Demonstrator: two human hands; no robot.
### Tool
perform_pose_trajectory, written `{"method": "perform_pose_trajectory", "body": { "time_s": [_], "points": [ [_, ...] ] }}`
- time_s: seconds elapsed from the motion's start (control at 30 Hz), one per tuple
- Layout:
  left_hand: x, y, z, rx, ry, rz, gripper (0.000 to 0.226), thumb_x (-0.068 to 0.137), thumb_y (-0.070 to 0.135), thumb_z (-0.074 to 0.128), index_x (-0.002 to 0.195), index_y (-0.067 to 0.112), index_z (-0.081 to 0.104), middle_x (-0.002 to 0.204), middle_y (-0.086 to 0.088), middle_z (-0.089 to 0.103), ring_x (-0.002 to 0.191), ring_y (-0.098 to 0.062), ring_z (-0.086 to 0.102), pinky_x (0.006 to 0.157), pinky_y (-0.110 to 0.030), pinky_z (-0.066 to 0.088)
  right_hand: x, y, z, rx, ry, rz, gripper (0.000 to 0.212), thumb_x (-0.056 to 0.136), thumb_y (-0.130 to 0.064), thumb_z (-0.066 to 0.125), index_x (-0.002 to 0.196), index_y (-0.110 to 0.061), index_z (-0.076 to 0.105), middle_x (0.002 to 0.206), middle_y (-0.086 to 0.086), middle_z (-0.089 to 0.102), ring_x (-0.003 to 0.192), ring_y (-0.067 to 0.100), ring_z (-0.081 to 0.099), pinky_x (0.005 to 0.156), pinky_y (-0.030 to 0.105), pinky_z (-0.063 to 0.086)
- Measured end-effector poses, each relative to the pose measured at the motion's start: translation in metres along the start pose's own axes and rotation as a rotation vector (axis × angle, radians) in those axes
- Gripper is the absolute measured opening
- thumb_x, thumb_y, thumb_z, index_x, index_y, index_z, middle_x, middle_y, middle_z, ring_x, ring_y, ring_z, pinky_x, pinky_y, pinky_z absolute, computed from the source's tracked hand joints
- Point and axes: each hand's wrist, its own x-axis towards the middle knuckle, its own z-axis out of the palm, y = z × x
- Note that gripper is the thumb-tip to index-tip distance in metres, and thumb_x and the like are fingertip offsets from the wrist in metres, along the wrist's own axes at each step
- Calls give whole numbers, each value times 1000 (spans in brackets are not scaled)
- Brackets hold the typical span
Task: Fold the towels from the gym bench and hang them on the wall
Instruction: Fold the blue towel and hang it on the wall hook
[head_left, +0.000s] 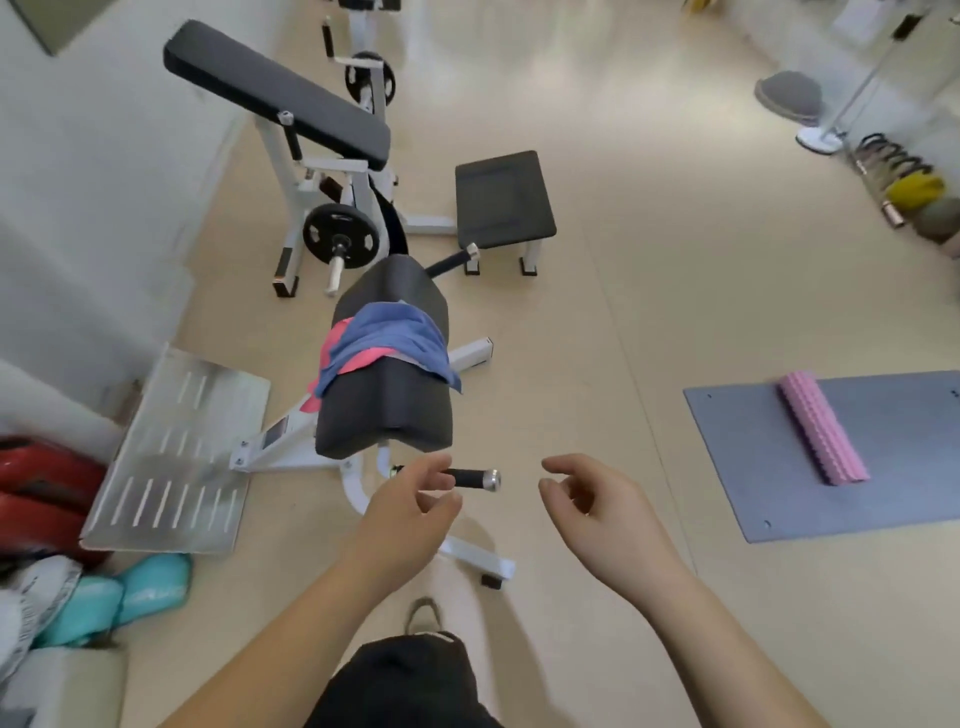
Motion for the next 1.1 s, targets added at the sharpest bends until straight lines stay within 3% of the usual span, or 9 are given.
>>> {"method": "perform_pose_trajectory", "body": {
  "time_s": [0.1,0.23,0.4,0.57,0.73,0.83,0.93,1.1],
  "points": [
    [32,4,0,-37,67,-66,37,99,26,62,135,34,55,116,16,66,103,-4,64,81,-18,50,44,1,-9,7,-50,-10,17,98,-30,64,114,-34,69,81,3,69,70,13,63,67,24,51],
    [94,18,8,-104,127,-157,36,99,26,63,134,28,58,115,11,68,105,-8,65,98,-34,56,110,-7,-28,-25,-107,3,17,98,-34,62,114,-37,68,84,1,71,74,13,66,71,28,55],
    [166,47,23,-169,118,-192,35,96,26,64,130,32,59,115,10,70,105,-9,68,97,-40,58,196,-23,-59,-101,-143,-39,19,98,-33,62,116,-35,69,81,-1,71,73,10,66,73,26,56],
    [224,61,25,-226,229,-256,34,95,24,66,129,29,61,111,7,71,101,-8,69,92,-32,59,289,-39,-66,-131,-257,-102,19,99,-33,62,116,-35,69,81,0,71,72,10,65,74,28,57],
    [281,74,31,-296,435,-318,25,98,19,64,121,28,62,106,9,71,97,-3,67,77,-13,49,390,-42,-67,-171,-427,-180,19,98,-32,62,116,-35,70,84,3,75,77,15,69,79,32,60],
    [313,81,42,-296,521,-392,21,97,21,63,115,30,63,105,9,71,99,-4,66,80,-16,50,448,-43,-71,-225,-567,-264,17,99,-34,60,112,-42,66,87,3,76,79,16,72,79,36,62],
    [335,92,64,-332,629,-488,8,91,21,64,96,28,64,88,2,70,85,-11,65,80,-30,56,493,-48,-86,-285,-712,-303,16,101,-29,59,111,-41,64,90,6,76,84,21,74,78,31,61],
    [358,122,88,-367,788,-562,7,95,24,66,101,27,63,90,3,68,88,-13,67,80,-25,56,540,-68,-97,-361,-883,-366,18,101,-34,59,118,-40,62,93,3,76,85,16,73,74,23,58]
  ]
}}
